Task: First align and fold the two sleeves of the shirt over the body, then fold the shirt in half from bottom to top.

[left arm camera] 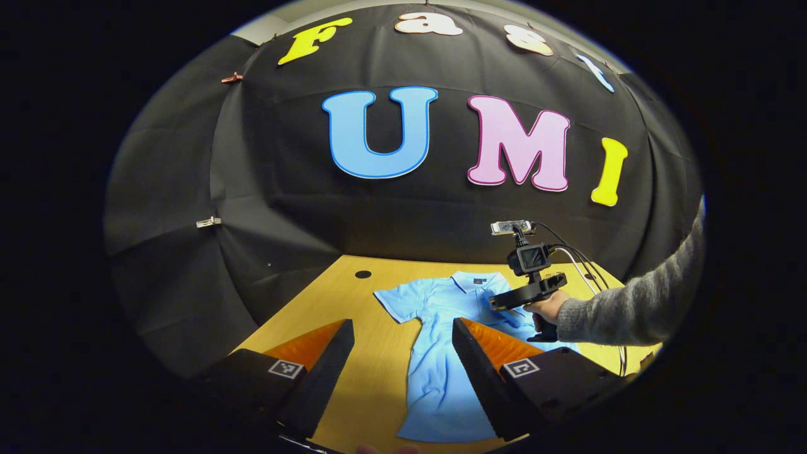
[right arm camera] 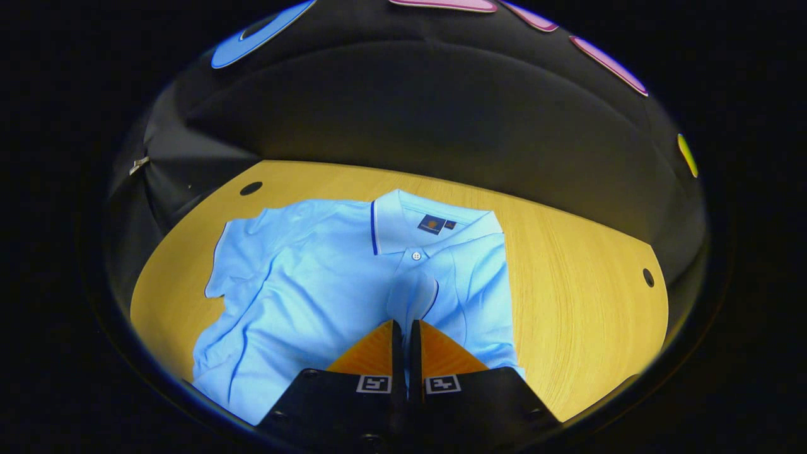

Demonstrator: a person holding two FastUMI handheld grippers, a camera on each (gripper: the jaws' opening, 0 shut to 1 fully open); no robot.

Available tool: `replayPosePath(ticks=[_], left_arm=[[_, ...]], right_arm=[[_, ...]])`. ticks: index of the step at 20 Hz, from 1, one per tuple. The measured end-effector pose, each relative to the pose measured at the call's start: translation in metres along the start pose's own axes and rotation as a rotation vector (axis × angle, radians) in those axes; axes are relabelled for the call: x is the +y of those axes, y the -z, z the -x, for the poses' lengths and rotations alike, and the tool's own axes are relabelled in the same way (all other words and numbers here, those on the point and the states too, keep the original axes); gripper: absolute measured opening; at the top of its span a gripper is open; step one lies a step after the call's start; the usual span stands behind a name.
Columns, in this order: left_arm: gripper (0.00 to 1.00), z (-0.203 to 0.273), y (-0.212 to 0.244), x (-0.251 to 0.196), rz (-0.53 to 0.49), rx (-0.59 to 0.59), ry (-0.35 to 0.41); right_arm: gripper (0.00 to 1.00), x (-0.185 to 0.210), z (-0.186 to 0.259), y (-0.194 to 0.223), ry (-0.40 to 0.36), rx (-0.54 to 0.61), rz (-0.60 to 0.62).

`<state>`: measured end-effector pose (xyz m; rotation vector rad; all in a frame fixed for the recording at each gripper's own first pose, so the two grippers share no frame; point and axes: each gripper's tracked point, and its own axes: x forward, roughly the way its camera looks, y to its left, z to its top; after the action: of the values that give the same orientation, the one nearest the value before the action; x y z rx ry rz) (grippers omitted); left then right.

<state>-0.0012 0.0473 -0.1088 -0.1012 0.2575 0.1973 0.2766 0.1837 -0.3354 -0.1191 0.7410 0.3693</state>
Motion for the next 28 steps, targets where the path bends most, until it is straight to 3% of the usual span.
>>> replayPosePath(ticks=[5, 11, 13, 14, 15, 18, 22, 26, 28], left_arm=[[0.99, 0.004, 0.004, 0.004, 0.006, 0.002, -0.011], [0.99, 0.005, 0.002, 0.003, 0.013, 0.003, -0.007], [0.99, 0.005, 0.005, 0.003, 0.012, 0.007, -0.006], [0.99, 0.006, 0.005, 0.002, 0.010, 0.010, -0.004], [0.99, 0.006, 0.005, 0.002, 0.010, 0.011, -0.003], [0.99, 0.006, 0.005, -0.001, 0.008, 0.011, 0.000], [0.99, 0.001, 0.002, -0.006, -0.001, 0.007, 0.009], [0.99, -0.009, -0.004, -0.011, -0.012, -0.002, 0.020], [0.99, -0.018, -0.006, -0.015, -0.015, -0.005, 0.025]], right_arm=[[0.06, 0.000, -0.001, 0.001, 0.004, 0.003, -0.014], [0.29, -0.007, 0.000, 0.001, 0.021, -0.010, -0.024], [0.47, -0.013, 0.000, 0.002, 0.029, -0.013, -0.046], [0.60, -0.014, 0.001, 0.002, 0.028, -0.015, -0.054], [0.60, -0.012, 0.001, 0.002, 0.020, -0.015, -0.059], [0.82, -0.012, 0.007, -0.001, 0.021, -0.039, -0.032], [0.82, 0.003, 0.028, -0.024, -0.038, -0.131, -0.067], [0.94, 0.003, 0.074, -0.071, -0.084, -0.317, -0.122], [0.94, -0.003, 0.106, -0.092, -0.087, -0.410, -0.109]])
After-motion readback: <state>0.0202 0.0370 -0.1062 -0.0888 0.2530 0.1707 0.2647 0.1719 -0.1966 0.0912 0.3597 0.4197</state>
